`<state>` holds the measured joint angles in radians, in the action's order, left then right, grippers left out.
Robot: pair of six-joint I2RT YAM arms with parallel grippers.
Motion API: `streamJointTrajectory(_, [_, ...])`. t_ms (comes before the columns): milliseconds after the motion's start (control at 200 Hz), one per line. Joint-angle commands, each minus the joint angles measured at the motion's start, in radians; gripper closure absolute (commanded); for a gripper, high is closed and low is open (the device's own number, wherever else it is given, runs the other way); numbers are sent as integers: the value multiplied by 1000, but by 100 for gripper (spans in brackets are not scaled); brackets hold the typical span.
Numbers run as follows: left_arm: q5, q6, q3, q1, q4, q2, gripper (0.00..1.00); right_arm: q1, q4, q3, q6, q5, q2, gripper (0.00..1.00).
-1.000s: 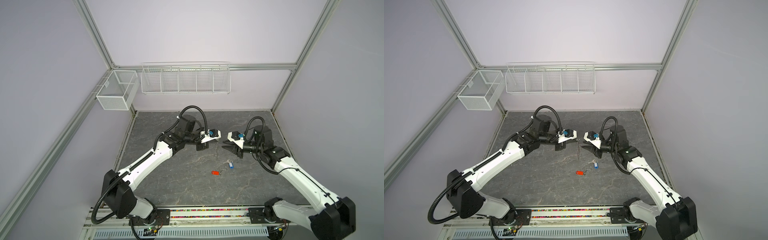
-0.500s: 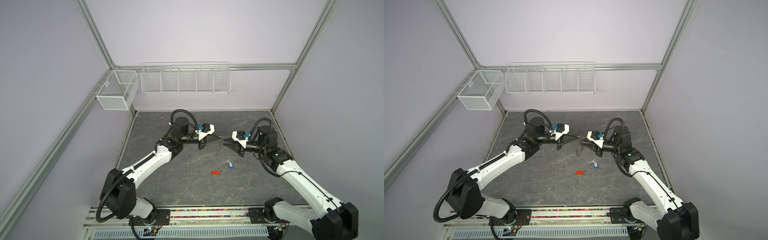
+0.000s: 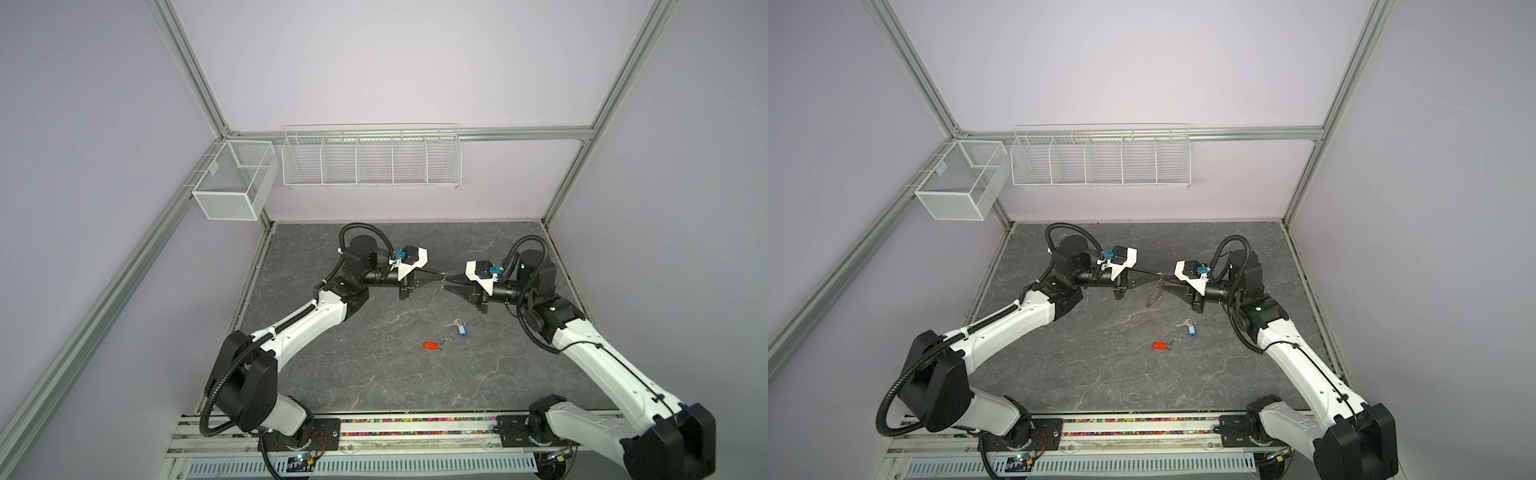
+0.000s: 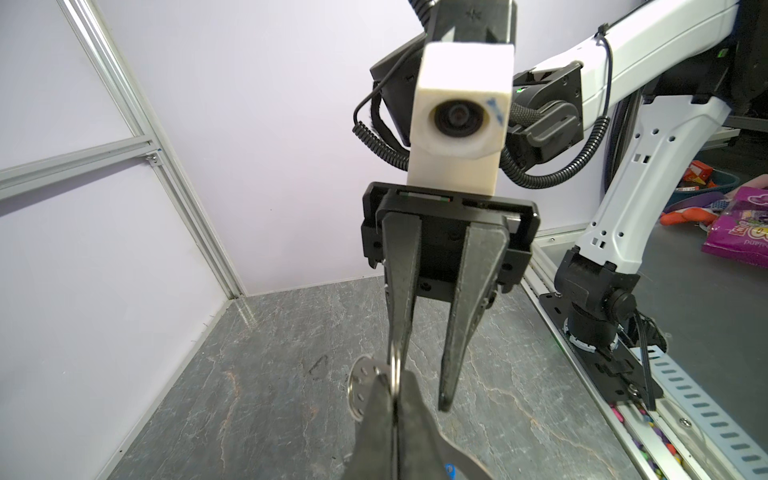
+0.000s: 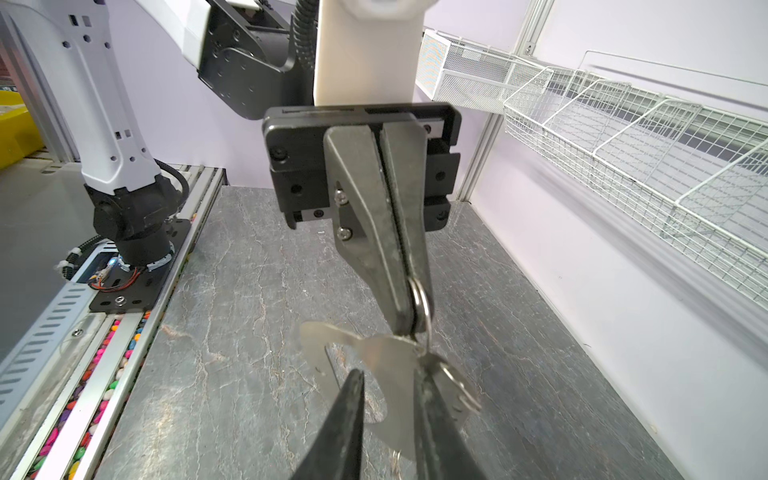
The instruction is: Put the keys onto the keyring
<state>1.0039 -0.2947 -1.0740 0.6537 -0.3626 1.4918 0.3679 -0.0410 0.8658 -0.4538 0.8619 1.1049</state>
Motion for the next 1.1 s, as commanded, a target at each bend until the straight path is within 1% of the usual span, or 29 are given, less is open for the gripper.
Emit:
streamJointTrajectory(0, [24,8,15,6,-15,13,100,-3,-26,7,10,34,18,76])
streamJointTrajectory(80, [3,-34,34,6,19,13,100,-4,21,7,1,19,41,75])
streamJointTrajectory(100, [-2,-43,41,6,25,14,100,-3,43,36,-5,12,50,75])
streamJointTrajectory(155, [-21,-61,65,6,22,16,100,-1,87,42,-2,-13,74,76])
streamJointTrajectory(260, [-53,-57,132,2,-45,21,100,4,84,19,47,-53,98,75])
streamJointTrajectory(275, [-57,-56,143,1,-59,22,100,5,82,-13,52,-58,99,75])
streamJointTrajectory(360, [-90,-54,201,-2,-119,29,100,16,76,-55,72,-108,95,73])
streamJointTrajectory(465, [-112,-70,256,-3,-153,53,100,31,81,-94,73,-146,98,72])
streamJointTrajectory(570, [-122,-34,321,-4,-275,89,100,49,94,-118,41,-170,125,73])
streamJointTrajectory(725, [-129,42,384,-9,-476,159,100,57,57,-147,5,-160,171,73])
streamJointTrajectory(850, [-117,112,393,-12,-602,205,100,56,51,-150,-34,-148,194,75])
streamJointTrajectory(1094, [-91,123,369,-14,-594,213,100,52,21,-158,-113,-101,215,76])
